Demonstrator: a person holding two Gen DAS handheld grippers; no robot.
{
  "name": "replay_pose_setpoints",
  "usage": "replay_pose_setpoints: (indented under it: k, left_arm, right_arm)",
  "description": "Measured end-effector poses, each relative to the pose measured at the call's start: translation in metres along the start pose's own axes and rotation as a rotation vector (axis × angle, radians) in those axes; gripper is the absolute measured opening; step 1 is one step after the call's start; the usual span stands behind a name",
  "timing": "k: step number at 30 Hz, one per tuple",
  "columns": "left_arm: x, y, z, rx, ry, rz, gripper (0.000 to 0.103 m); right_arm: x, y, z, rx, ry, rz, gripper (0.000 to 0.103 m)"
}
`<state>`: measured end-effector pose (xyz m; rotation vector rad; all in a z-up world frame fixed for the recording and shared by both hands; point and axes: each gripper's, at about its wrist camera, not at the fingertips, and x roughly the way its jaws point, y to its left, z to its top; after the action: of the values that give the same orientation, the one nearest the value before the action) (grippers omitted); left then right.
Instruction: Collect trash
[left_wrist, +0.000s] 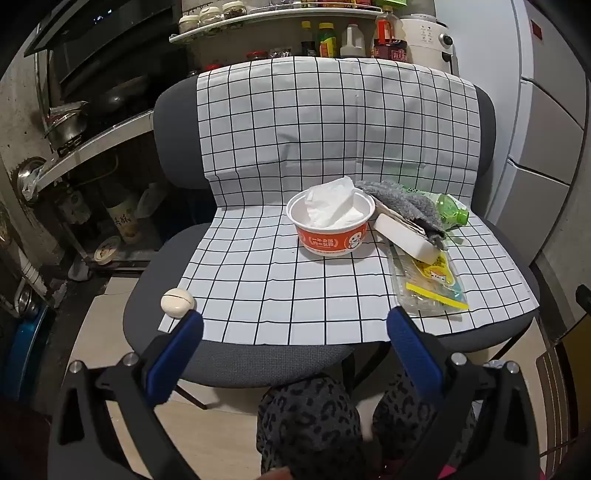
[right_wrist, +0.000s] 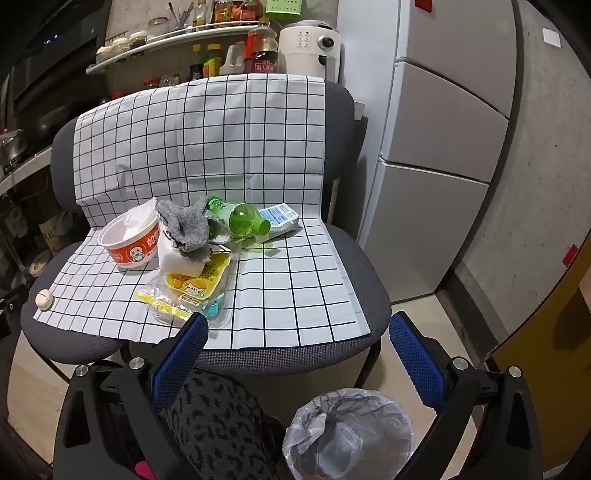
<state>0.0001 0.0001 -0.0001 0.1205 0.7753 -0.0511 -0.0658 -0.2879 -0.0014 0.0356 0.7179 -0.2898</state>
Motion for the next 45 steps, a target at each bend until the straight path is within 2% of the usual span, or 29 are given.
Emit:
replay_pose_setpoints:
  k: [45]
  left_arm:
    - [-0.0039, 0.0054, -0.0012, -0.005, -0.011, 0.016, 0.097]
  right_arm:
    - [0.0001, 0.0028, -0.0012, -0.001, 0.007, -0.005, 0.097]
